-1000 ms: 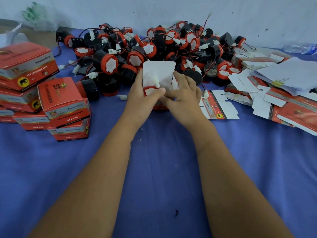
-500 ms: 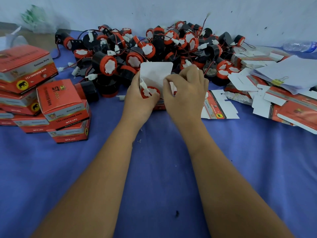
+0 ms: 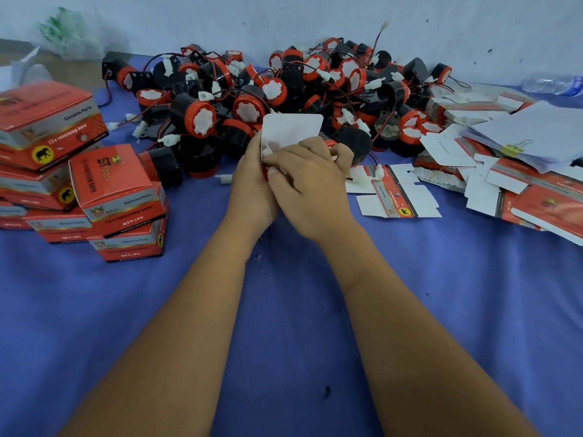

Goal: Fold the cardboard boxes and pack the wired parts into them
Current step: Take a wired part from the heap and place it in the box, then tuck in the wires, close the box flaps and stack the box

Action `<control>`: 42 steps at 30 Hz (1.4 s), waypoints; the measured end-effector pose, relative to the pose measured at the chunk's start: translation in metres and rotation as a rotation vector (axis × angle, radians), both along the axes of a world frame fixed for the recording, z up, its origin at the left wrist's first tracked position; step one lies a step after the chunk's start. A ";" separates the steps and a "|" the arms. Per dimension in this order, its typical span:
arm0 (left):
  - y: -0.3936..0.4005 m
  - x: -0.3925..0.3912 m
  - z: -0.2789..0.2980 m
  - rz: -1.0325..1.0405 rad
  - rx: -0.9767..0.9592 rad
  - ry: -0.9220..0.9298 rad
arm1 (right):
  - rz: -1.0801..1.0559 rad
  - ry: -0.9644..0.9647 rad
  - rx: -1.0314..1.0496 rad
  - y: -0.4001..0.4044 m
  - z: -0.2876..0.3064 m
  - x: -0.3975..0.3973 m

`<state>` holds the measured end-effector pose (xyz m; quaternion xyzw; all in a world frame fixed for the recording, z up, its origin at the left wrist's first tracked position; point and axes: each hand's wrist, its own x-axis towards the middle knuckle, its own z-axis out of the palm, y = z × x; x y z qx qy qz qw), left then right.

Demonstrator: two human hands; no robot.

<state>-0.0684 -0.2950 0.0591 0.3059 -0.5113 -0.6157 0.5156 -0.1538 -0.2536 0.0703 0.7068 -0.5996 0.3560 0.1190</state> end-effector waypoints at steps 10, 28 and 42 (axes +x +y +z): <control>0.002 0.005 -0.010 0.147 -0.291 -0.323 | -0.165 -0.242 -0.214 -0.005 0.002 0.000; 0.003 0.006 -0.010 0.171 -0.225 -0.385 | -0.393 0.259 0.030 -0.001 0.010 -0.022; 0.001 0.007 -0.012 0.196 -0.195 -0.447 | -0.347 0.223 0.172 -0.002 0.005 -0.032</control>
